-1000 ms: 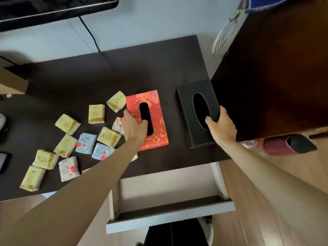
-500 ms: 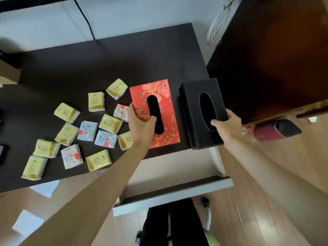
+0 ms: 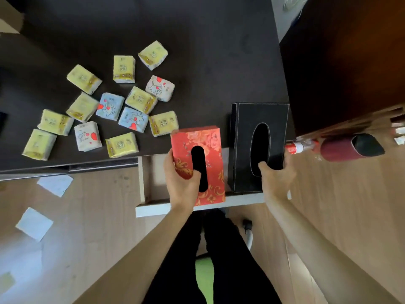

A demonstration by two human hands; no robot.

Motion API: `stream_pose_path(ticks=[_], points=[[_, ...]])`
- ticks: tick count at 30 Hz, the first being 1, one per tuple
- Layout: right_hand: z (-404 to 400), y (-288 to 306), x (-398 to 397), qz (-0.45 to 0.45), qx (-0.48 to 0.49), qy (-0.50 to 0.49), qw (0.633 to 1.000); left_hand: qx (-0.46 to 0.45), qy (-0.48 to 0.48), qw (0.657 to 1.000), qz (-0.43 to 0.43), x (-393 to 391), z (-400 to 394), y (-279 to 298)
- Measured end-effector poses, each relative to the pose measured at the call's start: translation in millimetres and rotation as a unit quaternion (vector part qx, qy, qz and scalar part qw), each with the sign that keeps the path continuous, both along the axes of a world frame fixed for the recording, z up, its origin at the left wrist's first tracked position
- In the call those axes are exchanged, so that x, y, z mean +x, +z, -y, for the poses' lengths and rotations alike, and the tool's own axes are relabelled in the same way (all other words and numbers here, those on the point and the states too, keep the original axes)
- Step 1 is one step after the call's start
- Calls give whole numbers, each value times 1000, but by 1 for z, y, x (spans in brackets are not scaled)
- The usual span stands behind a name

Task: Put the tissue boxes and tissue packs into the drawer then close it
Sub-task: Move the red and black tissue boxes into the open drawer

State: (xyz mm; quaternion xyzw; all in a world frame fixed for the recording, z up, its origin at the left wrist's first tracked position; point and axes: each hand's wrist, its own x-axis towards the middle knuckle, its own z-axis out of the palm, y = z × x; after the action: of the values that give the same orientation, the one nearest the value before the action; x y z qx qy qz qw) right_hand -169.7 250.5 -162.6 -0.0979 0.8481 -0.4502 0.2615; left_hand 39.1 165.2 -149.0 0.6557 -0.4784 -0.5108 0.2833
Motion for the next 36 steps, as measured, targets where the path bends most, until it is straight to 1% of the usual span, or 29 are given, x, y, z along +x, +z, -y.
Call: stream_pose_path(ticks=[3, 8, 11, 14, 17, 19, 22, 26, 29, 31, 33, 36], points=[[-10, -13, 5, -31, -34, 18, 999, -23, 21, 999, -9, 1, -16, -17], [-22, -32, 10, -35, -45, 68, 996, -55, 21, 998, -12, -5, -26, -35], [-24, -42, 8, -59, -62, 111, 990, -82, -2, 997, 0, -1, -29, -48], [-28, -54, 8, -107, -77, 130, 983, -107, -35, 994, 0, 6, -30, -62], [-33, -68, 8, -137, -70, 138, 978, -123, -52, 991, -9, 10, -34, -69], [-36, -75, 6, -162, -50, 161, 972, -141, -59, 988, -11, 11, -37, -71], [-43, -84, 6, -235, -16, 220, 947, -185, -75, 980, -8, 18, -42, -73], [-51, -93, 4, -297, -9, 236, 925, -249, -108, 962, 40, 32, -50, -76], [-72, -98, 13, -338, -11, 240, 910, -299, -110, 942, 109, 44, -69, -76], [-83, -96, 16, -351, 7, 242, 904, -298, -122, 936, 141, 47, -77, -71], [-97, -83, 27, -342, 24, 236, 909, -280, -142, 935, 165, 53, -90, -59], [-118, -73, 42, -348, 34, 240, 906, -267, -173, 928, 195, 62, -106, -63]])
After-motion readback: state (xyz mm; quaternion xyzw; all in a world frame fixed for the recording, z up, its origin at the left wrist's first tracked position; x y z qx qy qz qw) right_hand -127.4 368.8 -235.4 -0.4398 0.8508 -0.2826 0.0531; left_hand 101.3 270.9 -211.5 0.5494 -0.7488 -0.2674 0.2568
